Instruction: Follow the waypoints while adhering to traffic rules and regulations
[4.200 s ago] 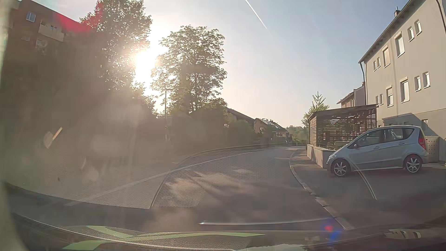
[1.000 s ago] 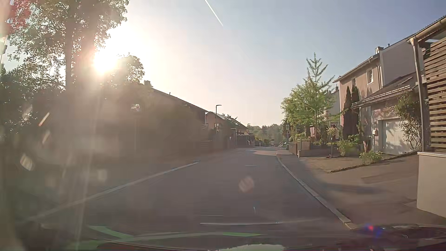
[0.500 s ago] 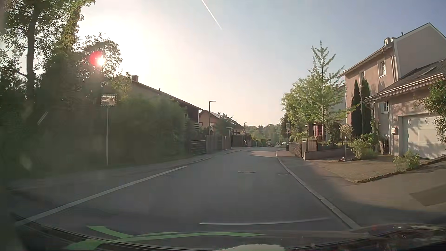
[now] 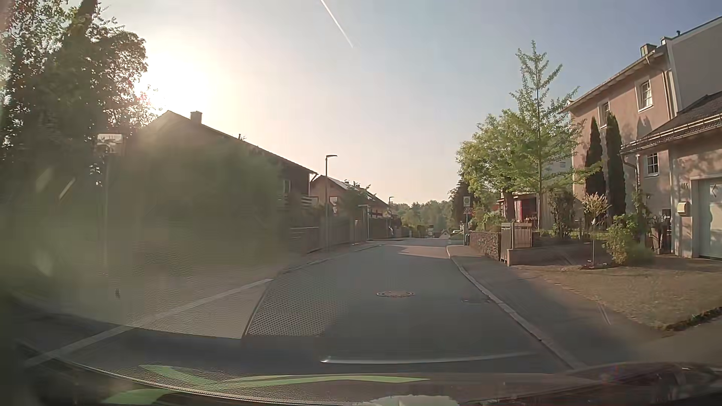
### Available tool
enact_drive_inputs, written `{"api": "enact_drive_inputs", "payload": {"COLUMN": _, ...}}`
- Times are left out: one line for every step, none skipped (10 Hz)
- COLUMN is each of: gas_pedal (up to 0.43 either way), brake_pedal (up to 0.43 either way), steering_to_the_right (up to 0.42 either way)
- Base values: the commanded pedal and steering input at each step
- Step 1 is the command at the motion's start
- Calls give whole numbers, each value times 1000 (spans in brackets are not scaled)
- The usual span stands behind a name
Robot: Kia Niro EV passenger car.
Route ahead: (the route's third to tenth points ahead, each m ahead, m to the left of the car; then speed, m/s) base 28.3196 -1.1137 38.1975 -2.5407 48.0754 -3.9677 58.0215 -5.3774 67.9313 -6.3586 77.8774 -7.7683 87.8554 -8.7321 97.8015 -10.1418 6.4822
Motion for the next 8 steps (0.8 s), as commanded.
{"api": "enact_drive_inputs", "payload": {"gas_pedal": 59, "brake_pedal": 0, "steering_to_the_right": 21}}
{"api": "enact_drive_inputs", "payload": {"gas_pedal": 39, "brake_pedal": 0, "steering_to_the_right": 22}}
{"api": "enact_drive_inputs", "payload": {"gas_pedal": 8, "brake_pedal": 0, "steering_to_the_right": 25}}
{"api": "enact_drive_inputs", "payload": {"gas_pedal": 8, "brake_pedal": 0, "steering_to_the_right": 27}}
{"api": "enact_drive_inputs", "payload": {"gas_pedal": 0, "brake_pedal": 0, "steering_to_the_right": 27}}
{"api": "enact_drive_inputs", "payload": {"gas_pedal": 0, "brake_pedal": 0, "steering_to_the_right": 27}}
{"api": "enact_drive_inputs", "payload": {"gas_pedal": 0, "brake_pedal": 0, "steering_to_the_right": 28}}
{"api": "enact_drive_inputs", "payload": {"gas_pedal": 0, "brake_pedal": 0, "steering_to_the_right": 28}}
